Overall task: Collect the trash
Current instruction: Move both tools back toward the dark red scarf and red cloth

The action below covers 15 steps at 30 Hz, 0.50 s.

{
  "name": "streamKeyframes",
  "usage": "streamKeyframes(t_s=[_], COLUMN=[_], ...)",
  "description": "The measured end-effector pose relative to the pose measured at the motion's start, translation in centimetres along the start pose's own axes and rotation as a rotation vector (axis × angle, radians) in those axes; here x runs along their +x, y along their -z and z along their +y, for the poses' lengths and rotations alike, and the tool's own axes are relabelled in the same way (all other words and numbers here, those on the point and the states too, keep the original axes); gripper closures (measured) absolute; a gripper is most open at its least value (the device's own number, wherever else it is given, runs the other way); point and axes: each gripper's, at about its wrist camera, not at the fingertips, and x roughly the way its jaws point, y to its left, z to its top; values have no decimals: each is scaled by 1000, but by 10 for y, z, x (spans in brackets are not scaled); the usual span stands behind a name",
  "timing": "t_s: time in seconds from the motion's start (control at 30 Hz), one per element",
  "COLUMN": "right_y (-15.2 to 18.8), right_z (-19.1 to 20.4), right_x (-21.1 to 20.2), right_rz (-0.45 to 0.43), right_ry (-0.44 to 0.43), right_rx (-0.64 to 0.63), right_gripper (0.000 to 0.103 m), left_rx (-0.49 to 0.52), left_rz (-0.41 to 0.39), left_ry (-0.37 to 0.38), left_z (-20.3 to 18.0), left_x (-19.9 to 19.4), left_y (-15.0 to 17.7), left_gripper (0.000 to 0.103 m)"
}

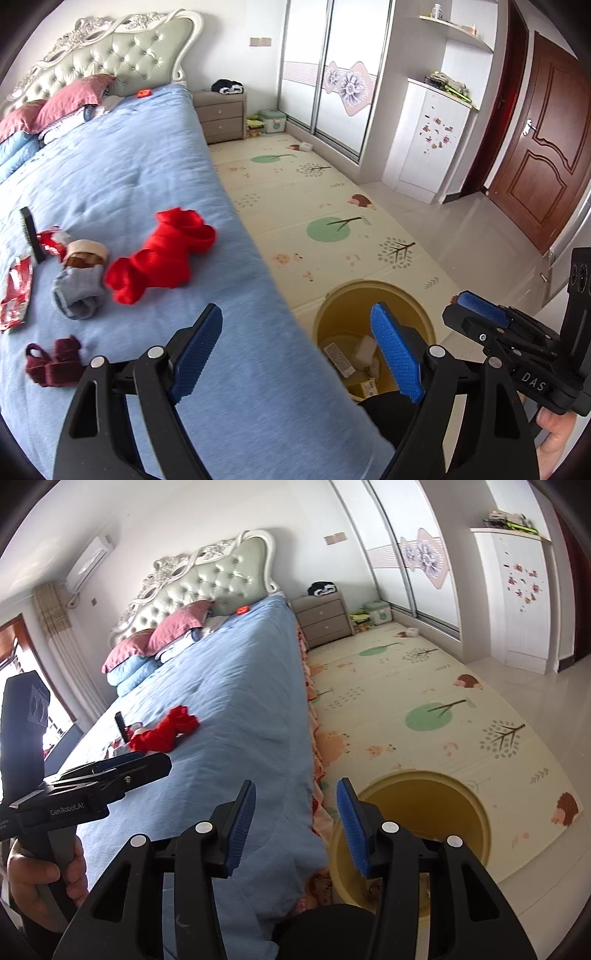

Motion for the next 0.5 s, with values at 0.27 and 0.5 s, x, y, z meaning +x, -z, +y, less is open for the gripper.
streamKeyframes(t_s=[0.27, 0.5], right_y=[-2, 0], right_z=[74, 122], right_x=[15, 25], right_rz=[-5, 1], right_ry=[-83, -120], right_rx=[-116, -180], right_gripper=[40, 25], left_rx=[-61, -99], left_rz=[-70, -96], left_ry=[-132, -191], left_z=[67, 121], left_x=[-49, -75], left_y=[17, 35], left_gripper=[12, 8])
